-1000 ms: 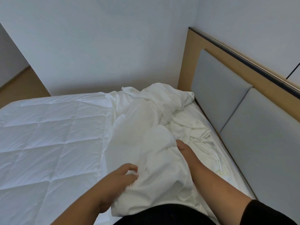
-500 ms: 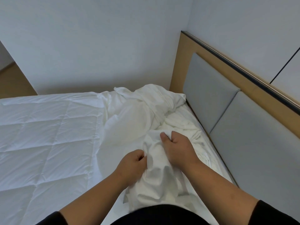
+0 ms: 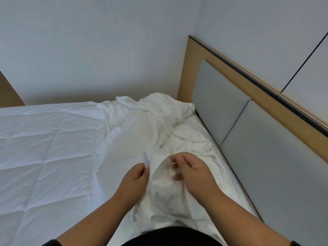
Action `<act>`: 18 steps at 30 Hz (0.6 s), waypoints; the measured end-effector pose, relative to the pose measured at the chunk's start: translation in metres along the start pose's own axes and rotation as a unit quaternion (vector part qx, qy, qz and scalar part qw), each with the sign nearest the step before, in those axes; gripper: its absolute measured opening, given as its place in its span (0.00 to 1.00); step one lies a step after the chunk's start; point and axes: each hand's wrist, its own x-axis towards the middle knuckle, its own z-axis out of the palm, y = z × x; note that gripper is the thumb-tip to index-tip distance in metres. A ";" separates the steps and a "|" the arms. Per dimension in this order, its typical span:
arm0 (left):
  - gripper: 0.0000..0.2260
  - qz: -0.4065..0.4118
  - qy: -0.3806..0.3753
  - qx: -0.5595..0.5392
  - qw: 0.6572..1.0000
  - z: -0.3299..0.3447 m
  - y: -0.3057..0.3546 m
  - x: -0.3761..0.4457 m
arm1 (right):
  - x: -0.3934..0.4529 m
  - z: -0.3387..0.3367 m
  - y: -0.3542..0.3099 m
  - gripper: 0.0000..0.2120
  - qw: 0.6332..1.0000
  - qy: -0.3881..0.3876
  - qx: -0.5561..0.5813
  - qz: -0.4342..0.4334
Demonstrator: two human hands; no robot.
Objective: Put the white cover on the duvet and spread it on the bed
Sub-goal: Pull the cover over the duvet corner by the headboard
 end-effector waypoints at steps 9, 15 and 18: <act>0.16 0.055 0.028 0.004 0.998 0.005 -0.007 -0.008 | 0.014 -0.017 0.056 0.26 0.951 -0.230 -0.095 0.183; 0.14 0.059 0.034 0.003 0.998 0.003 -0.004 -0.015 | 0.000 0.013 0.066 0.15 0.973 -0.084 0.056 0.207; 0.09 0.135 0.068 0.048 0.987 -0.005 -0.002 -0.018 | 0.005 0.007 0.081 0.12 0.961 -0.048 0.113 0.247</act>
